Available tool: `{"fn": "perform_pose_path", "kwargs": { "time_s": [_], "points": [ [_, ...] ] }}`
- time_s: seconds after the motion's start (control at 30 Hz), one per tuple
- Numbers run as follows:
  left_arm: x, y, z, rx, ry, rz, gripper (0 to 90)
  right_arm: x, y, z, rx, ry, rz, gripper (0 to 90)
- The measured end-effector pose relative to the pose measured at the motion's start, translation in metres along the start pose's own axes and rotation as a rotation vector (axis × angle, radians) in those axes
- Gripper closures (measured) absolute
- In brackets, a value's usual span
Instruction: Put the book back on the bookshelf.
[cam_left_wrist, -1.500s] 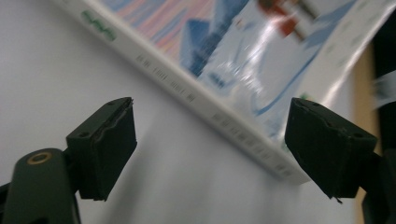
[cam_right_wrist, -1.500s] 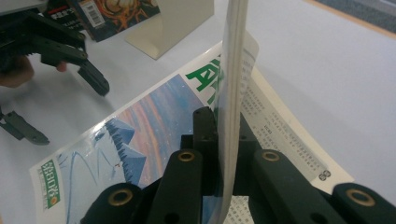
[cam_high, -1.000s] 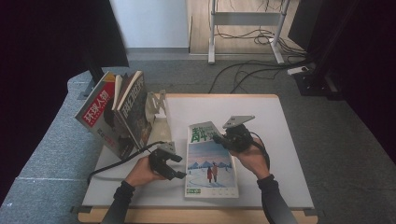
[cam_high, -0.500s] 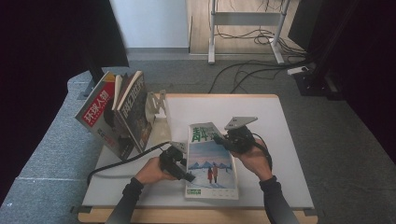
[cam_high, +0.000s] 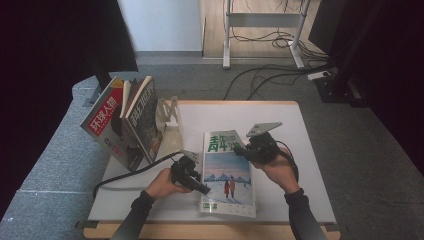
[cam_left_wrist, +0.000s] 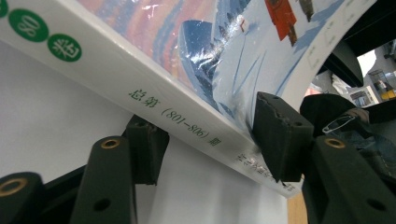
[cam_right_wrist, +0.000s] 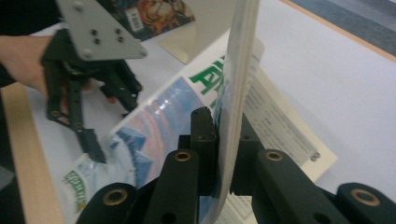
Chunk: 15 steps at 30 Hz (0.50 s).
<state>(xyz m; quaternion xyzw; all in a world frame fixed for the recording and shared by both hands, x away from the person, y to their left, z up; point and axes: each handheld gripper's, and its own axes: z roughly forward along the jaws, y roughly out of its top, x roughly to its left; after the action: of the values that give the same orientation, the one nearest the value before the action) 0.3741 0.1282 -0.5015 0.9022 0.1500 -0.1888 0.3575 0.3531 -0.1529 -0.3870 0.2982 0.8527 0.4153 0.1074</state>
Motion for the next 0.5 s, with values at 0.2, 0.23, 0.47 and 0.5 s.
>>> {"fn": "perform_pose_path", "kwargs": {
  "time_s": [0.2,0.23,0.47,0.5],
  "points": [
    [-0.011,0.014,-0.020,-0.051,0.173,0.095,52.7,-0.006,0.011,-0.004,-0.025,-0.049,-0.011,82.7],
    [-0.013,0.017,-0.026,-0.080,0.221,0.107,54.1,-0.006,0.015,-0.008,-0.049,-0.058,-0.013,83.1],
    [-0.023,0.002,-0.041,-0.157,0.381,0.228,66.6,-0.002,0.024,-0.019,-0.083,-0.048,-0.038,84.0],
    [-0.026,0.000,-0.041,-0.161,0.375,0.240,67.6,-0.004,0.020,-0.018,-0.087,-0.050,-0.027,83.9]
  ]
}}
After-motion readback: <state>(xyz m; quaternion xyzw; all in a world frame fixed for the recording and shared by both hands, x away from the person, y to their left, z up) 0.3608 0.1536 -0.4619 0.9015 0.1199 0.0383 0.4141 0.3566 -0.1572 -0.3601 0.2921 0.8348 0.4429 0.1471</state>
